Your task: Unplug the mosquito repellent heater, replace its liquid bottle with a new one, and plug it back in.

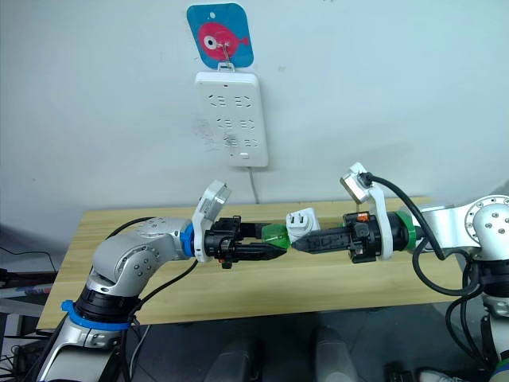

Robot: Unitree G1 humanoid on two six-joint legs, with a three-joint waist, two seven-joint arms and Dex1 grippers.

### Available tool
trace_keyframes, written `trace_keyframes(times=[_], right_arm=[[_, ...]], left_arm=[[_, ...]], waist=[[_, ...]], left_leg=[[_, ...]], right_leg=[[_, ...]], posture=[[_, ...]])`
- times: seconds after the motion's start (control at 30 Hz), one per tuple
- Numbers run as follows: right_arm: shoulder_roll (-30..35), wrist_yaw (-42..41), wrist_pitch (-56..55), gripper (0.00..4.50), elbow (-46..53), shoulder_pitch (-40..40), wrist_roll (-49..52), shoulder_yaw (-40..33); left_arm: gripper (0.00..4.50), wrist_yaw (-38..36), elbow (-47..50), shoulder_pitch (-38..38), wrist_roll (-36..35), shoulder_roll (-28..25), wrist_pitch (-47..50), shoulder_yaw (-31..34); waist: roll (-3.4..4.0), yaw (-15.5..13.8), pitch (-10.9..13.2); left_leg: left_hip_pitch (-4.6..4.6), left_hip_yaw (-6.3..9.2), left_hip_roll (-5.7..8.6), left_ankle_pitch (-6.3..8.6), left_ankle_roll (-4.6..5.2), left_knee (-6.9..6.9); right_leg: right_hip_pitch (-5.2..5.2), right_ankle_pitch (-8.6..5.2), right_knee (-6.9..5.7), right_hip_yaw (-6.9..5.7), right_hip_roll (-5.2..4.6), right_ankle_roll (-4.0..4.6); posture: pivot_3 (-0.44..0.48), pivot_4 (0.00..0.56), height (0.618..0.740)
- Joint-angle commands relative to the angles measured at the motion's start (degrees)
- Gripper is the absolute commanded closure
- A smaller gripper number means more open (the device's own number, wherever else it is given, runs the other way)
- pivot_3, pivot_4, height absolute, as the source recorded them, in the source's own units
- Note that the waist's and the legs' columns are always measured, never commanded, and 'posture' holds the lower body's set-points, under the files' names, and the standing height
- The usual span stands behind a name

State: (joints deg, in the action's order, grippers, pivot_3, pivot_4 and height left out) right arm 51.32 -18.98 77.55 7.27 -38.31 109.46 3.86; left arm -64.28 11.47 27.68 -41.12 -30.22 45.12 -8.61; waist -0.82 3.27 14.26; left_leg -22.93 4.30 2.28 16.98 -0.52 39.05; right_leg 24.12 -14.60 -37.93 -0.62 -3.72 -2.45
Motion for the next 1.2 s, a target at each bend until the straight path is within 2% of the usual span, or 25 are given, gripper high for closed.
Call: trace_keyframes(times=[0.03, 0.2, 0.5, 1.2], right_arm=[[0.4, 0.2, -1.4, 4.45, -1.2, -2.1, 3.2, 0.2], [-0.6, 0.4, -1.4, 4.45, -2.4, -4.3, 0.2, 0.6], [-4.9, 0.2, -1.5, 4.45, -2.9, -5.7, -14.5, 0.3], [-7.5, -5.6, 1.9, 4.45, -1.4, -2.9, -29.0, -2.0]], left_arm=[[2.28, -1.6, 2.3, -0.1, 0.5, -0.4, -2.2, -0.5], [2.28, -2.4, 2.0, 0.1, 1.2, -0.4, -3.0, -0.9], [2.28, -3.8, 2.2, 0.2, 1.6, 0.0, -3.6, -0.7], [2.28, -3.6, 1.2, 0.8, 0.6, 1.2, -3.5, 1.1]], waist=[[0.00, 0.0, 0.0], [0.00, 0.0, 0.0], [0.00, 0.0, 0.0], [0.00, 0.0, 0.0]], left_leg=[[-0.01, 0.00, 0.00, 0.00, 0.00, 0.00], [-0.01, -0.01, 0.00, 0.00, 0.00, 0.00], [-0.01, 0.01, 0.00, 0.00, 0.00, 0.00], [-0.01, 0.02, 0.00, 0.00, -0.01, 0.00]], right_leg=[[0.00, 0.00, 0.01, 0.00, 0.00, 0.00], [0.01, 0.00, 0.02, 0.01, -0.01, 0.00], [0.01, 0.00, 0.00, 0.02, -0.01, 0.00], [0.01, 0.00, -0.02, 0.01, -0.02, 0.00]], posture=[[-0.126, 0.230, 0.740], [-0.130, 0.233, 0.740], [-0.130, 0.239, 0.740], [-0.133, 0.242, 0.740]])
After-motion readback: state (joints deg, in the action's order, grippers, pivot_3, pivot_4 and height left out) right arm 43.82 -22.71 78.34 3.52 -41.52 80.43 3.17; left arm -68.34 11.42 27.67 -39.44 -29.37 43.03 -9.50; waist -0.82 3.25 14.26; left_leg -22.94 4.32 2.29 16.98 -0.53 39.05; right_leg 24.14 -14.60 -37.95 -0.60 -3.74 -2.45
